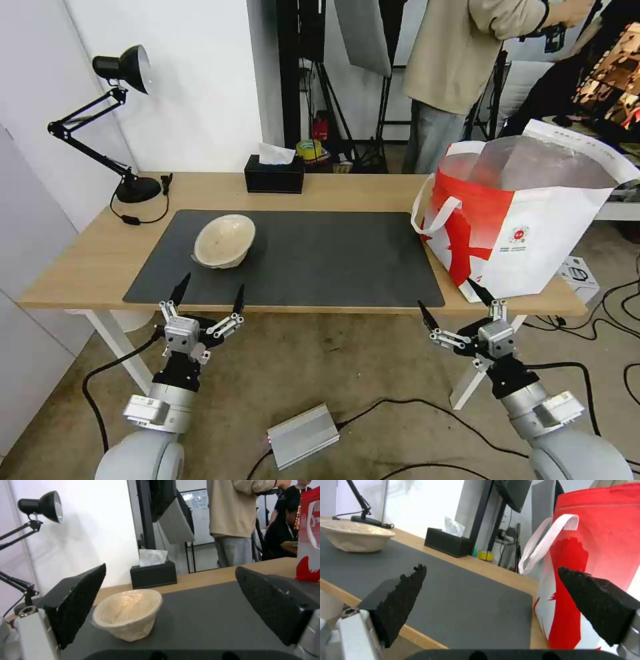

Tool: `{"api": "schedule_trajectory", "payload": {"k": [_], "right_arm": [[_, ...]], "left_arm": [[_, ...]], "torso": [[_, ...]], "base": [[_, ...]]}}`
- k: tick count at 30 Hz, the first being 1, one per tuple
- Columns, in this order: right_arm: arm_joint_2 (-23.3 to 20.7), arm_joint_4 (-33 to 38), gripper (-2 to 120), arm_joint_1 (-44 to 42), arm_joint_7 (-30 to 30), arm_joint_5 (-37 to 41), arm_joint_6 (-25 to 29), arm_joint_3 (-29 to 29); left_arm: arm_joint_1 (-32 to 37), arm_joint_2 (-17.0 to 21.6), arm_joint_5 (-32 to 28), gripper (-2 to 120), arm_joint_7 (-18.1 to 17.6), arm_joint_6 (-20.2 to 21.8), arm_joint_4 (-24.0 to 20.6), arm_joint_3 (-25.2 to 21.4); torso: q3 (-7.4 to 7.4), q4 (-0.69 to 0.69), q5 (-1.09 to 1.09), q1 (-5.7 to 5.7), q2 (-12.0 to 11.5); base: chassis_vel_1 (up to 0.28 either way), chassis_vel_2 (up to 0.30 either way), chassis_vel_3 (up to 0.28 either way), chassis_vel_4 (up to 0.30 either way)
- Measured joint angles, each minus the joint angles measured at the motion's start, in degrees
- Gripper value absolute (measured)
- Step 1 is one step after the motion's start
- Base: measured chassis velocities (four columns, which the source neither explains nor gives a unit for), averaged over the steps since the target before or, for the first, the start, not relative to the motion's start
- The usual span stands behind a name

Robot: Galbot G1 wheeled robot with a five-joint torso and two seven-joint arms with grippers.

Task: Pick up the trash from the table and place it into the takeout bag.

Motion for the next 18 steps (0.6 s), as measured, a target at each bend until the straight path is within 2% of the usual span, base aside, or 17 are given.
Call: {"api": "schedule_trajectory", "payload": {"k": [6,18], "right_arm": [[0.0,0.0,100,0.0,0.0,0.0,0.0,0.0],[0.0,0.0,100,0.1,0.0,0.0,0.1,0.0]], "left_arm": [[-0.4,0.6,0.3,100,0.0,0.5,0.0,0.4],[-3.8,5.9,-0.4,100,0.0,4.6,-1.4,-0.8]], "torso": [[0.0,0.0,0.0,0.0,0.0],[0.0,0.0,0.0,0.0,0.0]], "base": [[0.0,0.0,0.0,0.0],[0.0,0.0,0.0,0.0]]}}
